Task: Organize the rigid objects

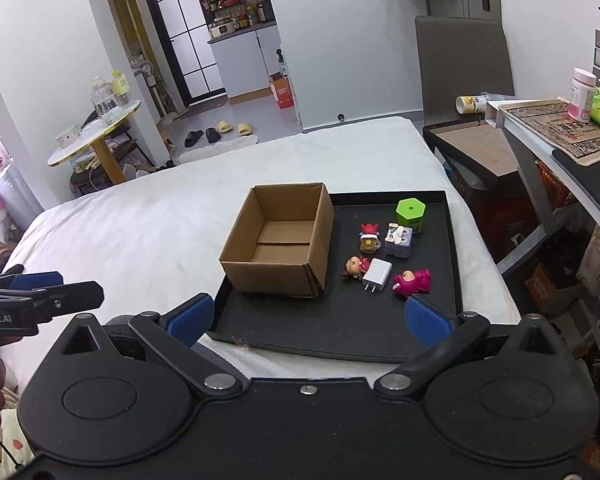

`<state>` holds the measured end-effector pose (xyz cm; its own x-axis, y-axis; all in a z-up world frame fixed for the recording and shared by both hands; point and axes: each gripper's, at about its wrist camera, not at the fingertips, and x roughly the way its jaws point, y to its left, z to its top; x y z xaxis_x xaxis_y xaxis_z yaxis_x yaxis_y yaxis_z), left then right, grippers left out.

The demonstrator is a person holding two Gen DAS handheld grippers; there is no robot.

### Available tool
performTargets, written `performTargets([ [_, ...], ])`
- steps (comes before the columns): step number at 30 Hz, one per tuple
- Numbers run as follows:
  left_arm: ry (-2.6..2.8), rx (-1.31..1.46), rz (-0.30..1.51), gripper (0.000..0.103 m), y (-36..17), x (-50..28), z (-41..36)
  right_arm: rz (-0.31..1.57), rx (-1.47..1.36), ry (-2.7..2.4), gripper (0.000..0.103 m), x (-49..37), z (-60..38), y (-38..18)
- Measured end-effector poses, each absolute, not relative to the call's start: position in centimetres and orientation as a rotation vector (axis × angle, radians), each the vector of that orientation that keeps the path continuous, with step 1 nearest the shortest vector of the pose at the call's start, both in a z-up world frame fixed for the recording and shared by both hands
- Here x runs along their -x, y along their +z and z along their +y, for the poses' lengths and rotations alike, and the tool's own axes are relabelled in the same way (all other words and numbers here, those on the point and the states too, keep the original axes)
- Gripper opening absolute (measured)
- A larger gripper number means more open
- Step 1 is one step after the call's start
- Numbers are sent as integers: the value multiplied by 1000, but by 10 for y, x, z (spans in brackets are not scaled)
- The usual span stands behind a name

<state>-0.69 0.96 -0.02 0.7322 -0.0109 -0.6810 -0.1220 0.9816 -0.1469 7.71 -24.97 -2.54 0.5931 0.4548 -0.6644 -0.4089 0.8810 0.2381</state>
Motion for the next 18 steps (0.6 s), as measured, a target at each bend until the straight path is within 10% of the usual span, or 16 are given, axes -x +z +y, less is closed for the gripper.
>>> performTargets([
  [18,54,191,753,101,-1,6,8,801,-73,512,103,-76,-245,-25],
])
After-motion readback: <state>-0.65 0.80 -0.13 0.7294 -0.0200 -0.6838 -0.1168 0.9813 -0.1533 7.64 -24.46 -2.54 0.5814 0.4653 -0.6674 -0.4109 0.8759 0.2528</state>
